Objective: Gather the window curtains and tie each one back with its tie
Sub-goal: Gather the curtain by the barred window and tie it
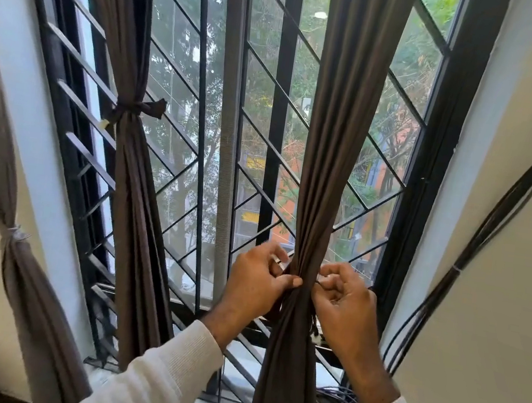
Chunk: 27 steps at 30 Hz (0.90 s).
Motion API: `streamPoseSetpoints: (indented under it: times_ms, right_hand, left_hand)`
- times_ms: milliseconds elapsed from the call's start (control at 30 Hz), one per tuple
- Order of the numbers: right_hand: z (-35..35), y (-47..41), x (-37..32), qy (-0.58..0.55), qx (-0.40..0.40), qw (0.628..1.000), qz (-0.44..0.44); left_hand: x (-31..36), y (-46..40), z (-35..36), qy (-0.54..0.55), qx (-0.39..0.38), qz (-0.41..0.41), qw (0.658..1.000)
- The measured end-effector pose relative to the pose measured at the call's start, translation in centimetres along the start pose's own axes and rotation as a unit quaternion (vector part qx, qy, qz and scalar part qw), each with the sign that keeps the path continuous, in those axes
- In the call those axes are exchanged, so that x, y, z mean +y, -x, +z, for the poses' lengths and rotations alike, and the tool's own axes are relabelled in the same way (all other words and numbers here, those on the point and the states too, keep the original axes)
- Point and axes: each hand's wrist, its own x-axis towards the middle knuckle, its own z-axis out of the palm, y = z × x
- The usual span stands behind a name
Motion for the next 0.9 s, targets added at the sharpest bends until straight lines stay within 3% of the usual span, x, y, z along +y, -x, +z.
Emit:
streamPoseSetpoints:
  times_ms: [133, 300, 400, 567, 700, 800, 900]
  right_hand:
    - [-0.1, 0.4, 0.5, 0.009, -0.015, 1.000, -0.016]
    - [-1.1, 0.9, 1.5, -0.098, -0.064, 0.993, -0.010]
    - [-1.6, 0.8, 2.0, -0.131, -0.072, 0.989, -0.004]
    - [-1.2, 0.0, 2.1, -0.155, -0.018, 0.988, -0.011]
    - [-1.0, -0.5, 1.3, -0.185, -0.006, 0.983, -0.011]
    - [-0.5, -0.5, 1.6, -0.186, 0.032, 0.982, -0.014]
    - [0.0, 0.1, 1.9, -0.185, 0.079, 0.979, -0.015]
  left_hand:
    - [-0.3, 0.6, -0.2, -0.007, 0.014, 0.061, 0.998]
    - [-1.3, 1.3, -1.4, 0.070, -0.108, 0.142, 0.981]
    - [-1.7, 0.9, -2.2, 0.053, -0.148, 0.193, 0.969]
    - [-0.3, 0.6, -2.0, -0.116, -0.071, 0.350, 0.927]
    - [0.6, 0.2, -2.2, -0.140, -0.010, 0.423, 0.895]
    - [1.1, -0.2, -1.9, -0.121, 0.003, 0.442, 0.889]
    - [1.9, -1.1, -1.5, -0.009, -0.038, 0.361, 0.932]
